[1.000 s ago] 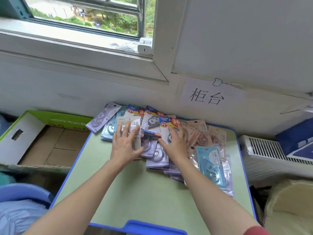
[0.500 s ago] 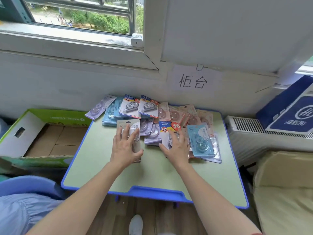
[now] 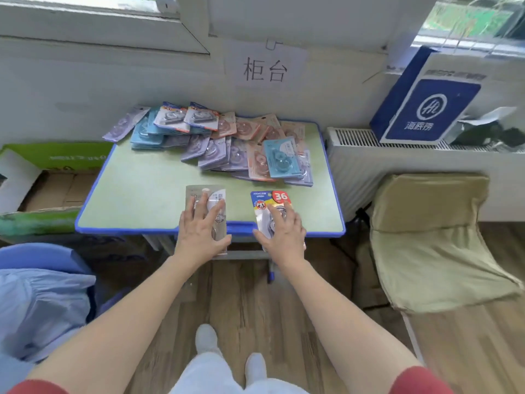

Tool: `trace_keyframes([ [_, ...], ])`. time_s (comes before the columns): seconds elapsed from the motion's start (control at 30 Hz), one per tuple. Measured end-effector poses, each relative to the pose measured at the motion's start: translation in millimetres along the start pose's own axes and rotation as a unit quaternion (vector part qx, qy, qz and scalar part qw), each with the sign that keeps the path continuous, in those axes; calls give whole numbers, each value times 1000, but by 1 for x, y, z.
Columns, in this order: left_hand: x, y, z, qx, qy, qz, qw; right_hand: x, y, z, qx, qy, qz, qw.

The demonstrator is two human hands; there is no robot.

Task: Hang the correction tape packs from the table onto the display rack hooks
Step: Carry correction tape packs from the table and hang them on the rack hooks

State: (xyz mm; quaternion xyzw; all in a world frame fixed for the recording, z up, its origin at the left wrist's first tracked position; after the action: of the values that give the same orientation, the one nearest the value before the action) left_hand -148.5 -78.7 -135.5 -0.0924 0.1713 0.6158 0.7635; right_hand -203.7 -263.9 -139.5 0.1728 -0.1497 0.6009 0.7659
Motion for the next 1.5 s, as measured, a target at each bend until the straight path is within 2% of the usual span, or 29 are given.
trace_keyframes([
  [0.3, -58, 87, -35, 33, -15, -126, 991, -59, 133, 8, -71, 11, -103, 992],
  [0.53, -81, 177, -59, 77, -40, -251, 964, -75, 277, -16, -140, -14, -221, 965],
  [0.77, -123, 296, -93, 133, -62, -381, 913, -96, 432, -30, -191, -41, -354, 915],
  [1.1, -215, 514, -140, 196, -45, -548, 812, -135, 684, -22, -287, -48, -500, 816],
  [1.5, -308, 835, -178, 262, -5, -624, 736, -174, 1027, -16, -340, -19, -611, 714],
])
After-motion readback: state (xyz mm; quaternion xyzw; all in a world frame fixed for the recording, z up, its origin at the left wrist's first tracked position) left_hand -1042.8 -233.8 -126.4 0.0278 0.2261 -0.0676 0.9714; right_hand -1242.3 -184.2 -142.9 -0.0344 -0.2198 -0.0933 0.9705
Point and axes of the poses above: each hand's wrist, its own y-axis away from the middle knuckle, its own z-axis out of the back of the hand, x = y × z, the point moved 10 cm from there along -y, towards the middle knuckle, and after that the axes turned 7 degrees about z, right-handed, at the moved point
